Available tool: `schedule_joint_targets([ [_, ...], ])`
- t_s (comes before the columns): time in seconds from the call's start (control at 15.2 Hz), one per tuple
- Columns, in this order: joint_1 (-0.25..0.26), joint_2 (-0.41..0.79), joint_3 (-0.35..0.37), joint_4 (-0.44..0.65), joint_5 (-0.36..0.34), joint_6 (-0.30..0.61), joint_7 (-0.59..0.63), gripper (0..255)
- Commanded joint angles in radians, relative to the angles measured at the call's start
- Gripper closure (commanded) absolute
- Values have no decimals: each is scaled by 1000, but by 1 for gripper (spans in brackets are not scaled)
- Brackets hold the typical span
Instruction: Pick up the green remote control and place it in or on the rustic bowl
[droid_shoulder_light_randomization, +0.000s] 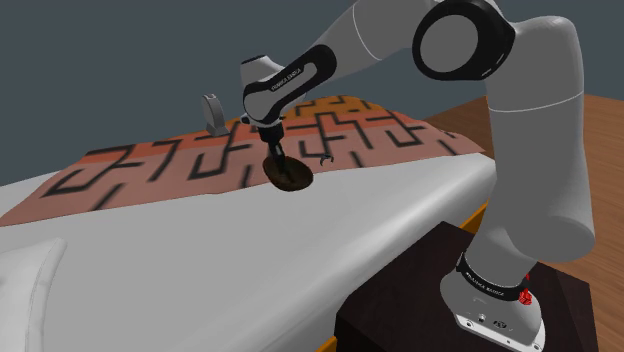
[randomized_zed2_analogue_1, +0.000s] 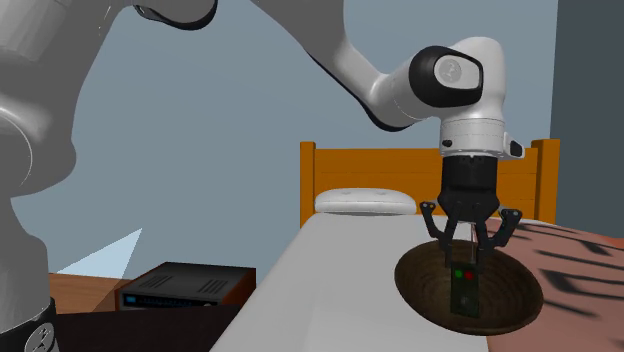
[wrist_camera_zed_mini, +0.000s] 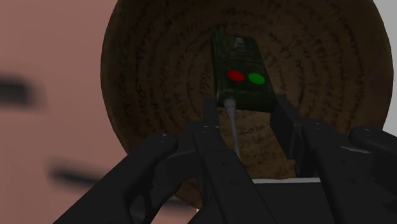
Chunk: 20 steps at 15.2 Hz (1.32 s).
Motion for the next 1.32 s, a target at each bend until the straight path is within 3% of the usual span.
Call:
schedule_joint_targets([
  [0.0,0,1,0,0,0,0,0,255],
  [0.13,0,1,0,0,0,0,0,255],
  [0.2,0,1,0,0,0,0,0,0],
  [0.53,0,1,0,0,0,0,0,0],
  [0.79,6,-34,2,79,0,-114,0,0],
  [1.25,6,-34,2,79,0,-114,0,0],
])
